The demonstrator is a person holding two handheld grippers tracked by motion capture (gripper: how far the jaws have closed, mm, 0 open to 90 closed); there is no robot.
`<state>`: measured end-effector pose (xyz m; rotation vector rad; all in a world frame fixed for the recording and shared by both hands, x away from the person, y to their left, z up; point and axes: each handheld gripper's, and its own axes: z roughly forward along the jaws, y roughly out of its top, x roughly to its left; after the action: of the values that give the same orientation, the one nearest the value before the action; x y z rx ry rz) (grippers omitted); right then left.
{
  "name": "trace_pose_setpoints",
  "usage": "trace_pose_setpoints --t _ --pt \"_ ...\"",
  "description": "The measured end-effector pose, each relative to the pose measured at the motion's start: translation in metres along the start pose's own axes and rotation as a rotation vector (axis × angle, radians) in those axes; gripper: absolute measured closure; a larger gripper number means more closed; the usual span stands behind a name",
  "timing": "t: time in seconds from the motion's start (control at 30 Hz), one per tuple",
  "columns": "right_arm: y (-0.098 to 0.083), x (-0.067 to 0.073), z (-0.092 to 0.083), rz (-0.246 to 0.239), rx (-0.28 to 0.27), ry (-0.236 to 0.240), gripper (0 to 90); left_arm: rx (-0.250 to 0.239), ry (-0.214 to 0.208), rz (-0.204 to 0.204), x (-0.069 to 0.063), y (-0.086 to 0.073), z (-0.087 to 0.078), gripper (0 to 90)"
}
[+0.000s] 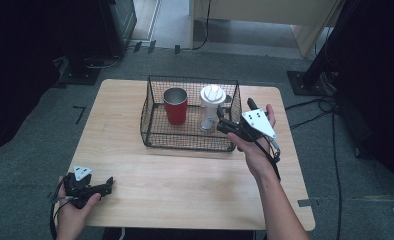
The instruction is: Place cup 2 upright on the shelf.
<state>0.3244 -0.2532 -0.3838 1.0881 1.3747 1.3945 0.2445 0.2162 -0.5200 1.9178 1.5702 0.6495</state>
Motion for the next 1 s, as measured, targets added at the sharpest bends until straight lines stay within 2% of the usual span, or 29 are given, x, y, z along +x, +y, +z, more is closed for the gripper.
trace_pose_setpoints --t 0.37,0.7,1.0 --pt "-0.016 -0.010 -0.026 0.011 0.012 -0.011 2.2 -0.001 0.000 -0.002 0.000 0.000 0.000 1.9" --pt "-0.031 -0.016 -0.046 0.016 0.031 -0.001 2.2 -0.001 0.000 -0.001 0.000 0.000 0.000 1.9" --pt "-0.048 -0.028 -0.061 0.022 0.053 -0.030 2.2 -0.002 0.000 -0.002 0.000 0.000 0.000 1.9"
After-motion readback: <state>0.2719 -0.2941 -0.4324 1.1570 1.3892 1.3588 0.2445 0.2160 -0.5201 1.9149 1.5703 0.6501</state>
